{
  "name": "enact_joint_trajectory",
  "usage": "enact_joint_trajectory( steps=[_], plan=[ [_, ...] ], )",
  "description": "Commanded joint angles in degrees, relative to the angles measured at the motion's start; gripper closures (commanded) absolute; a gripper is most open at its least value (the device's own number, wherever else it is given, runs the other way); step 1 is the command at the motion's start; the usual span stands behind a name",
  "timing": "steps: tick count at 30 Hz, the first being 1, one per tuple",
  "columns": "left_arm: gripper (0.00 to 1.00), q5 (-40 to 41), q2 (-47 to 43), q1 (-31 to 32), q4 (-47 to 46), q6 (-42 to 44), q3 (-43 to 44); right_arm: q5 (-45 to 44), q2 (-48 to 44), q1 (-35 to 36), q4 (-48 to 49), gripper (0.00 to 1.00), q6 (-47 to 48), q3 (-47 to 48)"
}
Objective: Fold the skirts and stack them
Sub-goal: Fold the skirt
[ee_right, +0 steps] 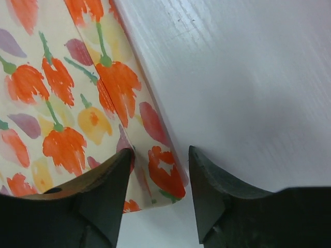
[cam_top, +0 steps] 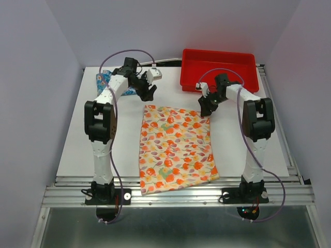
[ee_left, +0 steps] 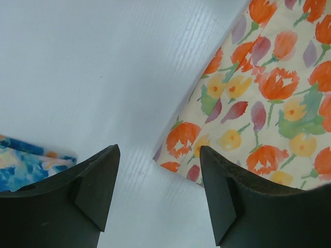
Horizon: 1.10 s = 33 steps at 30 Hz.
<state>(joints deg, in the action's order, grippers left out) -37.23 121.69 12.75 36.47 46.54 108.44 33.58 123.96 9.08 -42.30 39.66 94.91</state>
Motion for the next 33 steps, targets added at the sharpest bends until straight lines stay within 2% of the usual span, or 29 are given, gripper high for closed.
enact_joint_trajectory(
  steps=[1, 8, 11, 15, 18, 19, 25, 27, 31, 33],
  plan=[
    [0.26, -2.41, 3.36, 0.25, 5.72, 8.64, 5.37, 1.22, 1.19, 0.41, -2.69, 0.49, 2.88, 1.85],
    [0.25, -3.81, 8.81, 0.25, 9.4, 13.13, 8.26, 2.72, 3.65, 0.41, -6.82, 0.63, 4.9, 3.96],
    [0.26, -3.55, 10.67, 0.25, 12.48, 14.45, 9.24, 2.8, 4.09, 0.41, -7.35, 0.66, 5.43, 4.31],
    [0.29, -2.67, 11.81, 0.17, 10.91, 14.1, 7.93, 3.24, 4.45, 0.41, -7.79, 0.7, 5.78, 4.93],
    [0.32, -2.93, 13.22, 0.17, 10.73, 13.75, 8.62, 3.42, 4.8, 0.41, -8.41, 0.76, 5.96, 5.37],
    [0.36, -2.93, 13.57, 0.17, 10.82, 13.66, 8.8, 3.51, 4.89, 0.41, -8.67, 0.78, 6.13, 5.46],
    [0.51, -2.76, 14.28, -0.1, 11.26, 14.28, 9.16, 4.12, 5.41, 0.41, -10.16, 0.99, 5.78, 6.86],
    [0.5, -3.37, 13.58, -0.27, 11.17, 13.84, 9.33, 4.12, 5.33, 0.41, -10.34, 0.99, 5.34, 7.74],
    [0.39, -4.6, 12.26, -0.62, 10.82, 13.14, 9.77, 4.47, 4.97, 0.41, -10.17, 0.99, 4.82, 8.09],
    [0.39, -4.69, 12.34, -0.62, 11.08, 12.78, 10.21, 4.65, 5.06, 0.41, -10.17, 0.99, 4.81, 8.44]
  ],
)
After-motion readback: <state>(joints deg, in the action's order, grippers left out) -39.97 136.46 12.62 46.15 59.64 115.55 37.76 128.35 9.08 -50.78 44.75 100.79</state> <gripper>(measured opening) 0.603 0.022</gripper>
